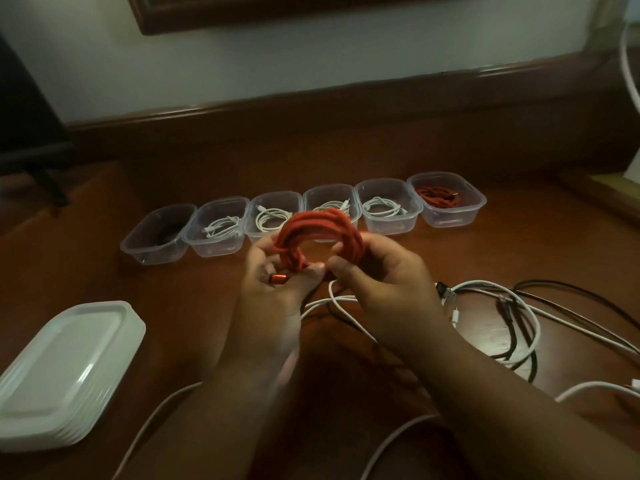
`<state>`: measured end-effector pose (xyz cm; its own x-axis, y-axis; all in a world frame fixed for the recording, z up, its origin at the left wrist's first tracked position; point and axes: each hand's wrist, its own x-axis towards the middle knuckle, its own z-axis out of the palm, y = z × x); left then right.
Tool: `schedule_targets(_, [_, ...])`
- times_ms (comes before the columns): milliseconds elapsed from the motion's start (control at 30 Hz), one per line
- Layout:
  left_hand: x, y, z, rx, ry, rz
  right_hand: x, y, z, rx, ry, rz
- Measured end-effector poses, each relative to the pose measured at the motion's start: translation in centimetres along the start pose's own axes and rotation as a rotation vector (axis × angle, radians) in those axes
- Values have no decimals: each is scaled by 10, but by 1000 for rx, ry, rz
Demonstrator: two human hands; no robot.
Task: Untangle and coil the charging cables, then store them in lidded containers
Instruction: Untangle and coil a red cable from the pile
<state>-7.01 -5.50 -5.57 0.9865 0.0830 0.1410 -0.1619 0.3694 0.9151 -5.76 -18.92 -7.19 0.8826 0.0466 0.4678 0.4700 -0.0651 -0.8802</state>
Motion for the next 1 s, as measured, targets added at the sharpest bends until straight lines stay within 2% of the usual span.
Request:
schedule_targets(100, [-4,-8,7,-28,87,-84,1,3,-3,-338,95,-338])
schedule_targets(200, [-7,-12,11,-149,105,-152,1,5,-1,-426,129,-460])
schedule_targets(300, [-6,-13,9,-197,147,-79,0,8,2,-384,90,-392])
schedule_targets(433, [-1,-8,7,-42,178,-28,1,5,0,-278,116,-261])
schedule_targets(600, [6,3,-2,13,48,-304,4,8,-3,-370,195,-231])
schedule_targets(700, [5,6,-1,-39,16,-403,5,10,-4,-411,223,-236])
schedule_targets(833, [3,0,1,-153,105,-434,6,8,-6,-388,249,-197])
schedule_targets(900, [1,-2,1,-249,132,-411,8,6,-7,-302,262,-108])
schedule_targets(1000, [-2,-1,2,-388,82,-396,9,4,-6,-40,249,111])
